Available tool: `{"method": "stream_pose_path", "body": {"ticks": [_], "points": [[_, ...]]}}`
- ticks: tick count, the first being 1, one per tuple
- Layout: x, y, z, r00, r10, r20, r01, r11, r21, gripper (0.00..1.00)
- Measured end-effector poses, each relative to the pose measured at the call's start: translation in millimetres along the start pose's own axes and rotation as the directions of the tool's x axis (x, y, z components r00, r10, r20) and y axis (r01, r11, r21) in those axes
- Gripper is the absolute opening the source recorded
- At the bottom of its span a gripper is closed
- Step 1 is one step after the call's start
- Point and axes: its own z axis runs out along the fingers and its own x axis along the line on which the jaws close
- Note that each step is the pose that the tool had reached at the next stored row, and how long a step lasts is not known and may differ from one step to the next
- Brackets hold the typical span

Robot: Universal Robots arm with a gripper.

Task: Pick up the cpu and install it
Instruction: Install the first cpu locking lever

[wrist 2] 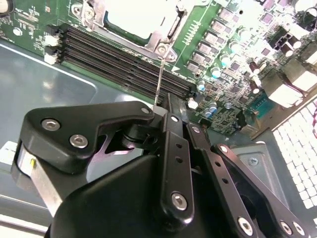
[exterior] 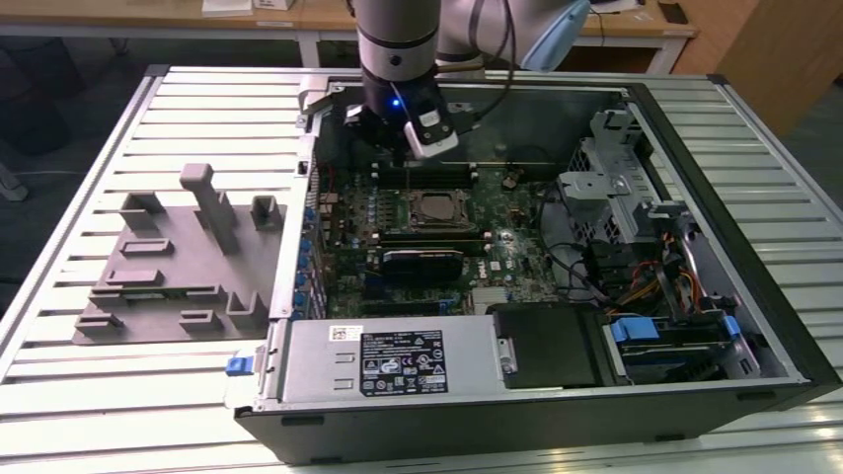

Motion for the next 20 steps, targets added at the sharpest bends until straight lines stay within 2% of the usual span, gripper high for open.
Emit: {"method": "stream_pose_path", "body": {"ticks": [10,20], "points": [[-18.9,1.9,0.5,1.0000,0.001,-0.0031,-0.001,1.0000,0.0003,0.11],[-33.6,3.3,0.8,1.0000,0.001,-0.0050,-0.001,1.0000,0.0007,0.11]]}}
